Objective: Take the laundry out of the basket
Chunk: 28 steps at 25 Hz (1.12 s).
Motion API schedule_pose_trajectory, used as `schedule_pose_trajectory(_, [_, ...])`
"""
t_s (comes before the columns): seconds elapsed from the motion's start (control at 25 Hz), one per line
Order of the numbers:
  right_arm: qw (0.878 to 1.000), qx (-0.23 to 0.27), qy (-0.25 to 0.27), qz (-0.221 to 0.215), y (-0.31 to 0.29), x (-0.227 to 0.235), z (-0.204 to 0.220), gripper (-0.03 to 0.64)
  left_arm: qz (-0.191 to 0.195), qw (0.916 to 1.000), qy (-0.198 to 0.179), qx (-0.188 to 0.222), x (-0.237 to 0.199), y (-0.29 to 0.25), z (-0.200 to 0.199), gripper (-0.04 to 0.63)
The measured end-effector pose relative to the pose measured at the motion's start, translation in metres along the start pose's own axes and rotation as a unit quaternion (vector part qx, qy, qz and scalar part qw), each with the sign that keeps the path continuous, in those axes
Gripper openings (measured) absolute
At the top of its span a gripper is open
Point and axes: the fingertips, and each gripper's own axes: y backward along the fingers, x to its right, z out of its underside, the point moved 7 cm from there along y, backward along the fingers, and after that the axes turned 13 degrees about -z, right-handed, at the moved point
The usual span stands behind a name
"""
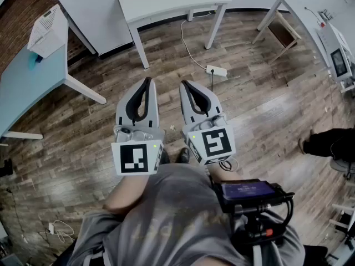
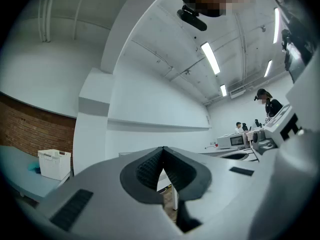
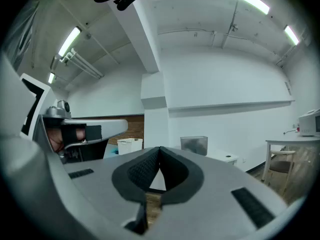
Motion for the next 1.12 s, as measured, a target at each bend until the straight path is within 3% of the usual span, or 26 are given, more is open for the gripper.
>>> schedule_pose_trajectory(0.56, [0.999, 0.010, -0.049, -0.005, 0.031, 0.042, 0.015, 0.008, 0.002, 0.9997, -0.017, -0.018, 0.046, -0.010, 0.010, 0.008])
schedule_pose_trajectory(0.88, [0.998, -0.016, -0.059, -0.001, -0.011, 0.060, 0.034, 0.009, -0.006, 0.9988, -0.006, -0.048, 0.017, -0.040, 0.039, 0.008])
schedule_pose_trajectory(1.12, [0.997, -0.030, -0.074, 0.005, -0.083, 0.082, 0.042, 0.009, -0.001, 0.9988, 0.012, -0.047, -0.030, -0.105, 0.057, 0.008])
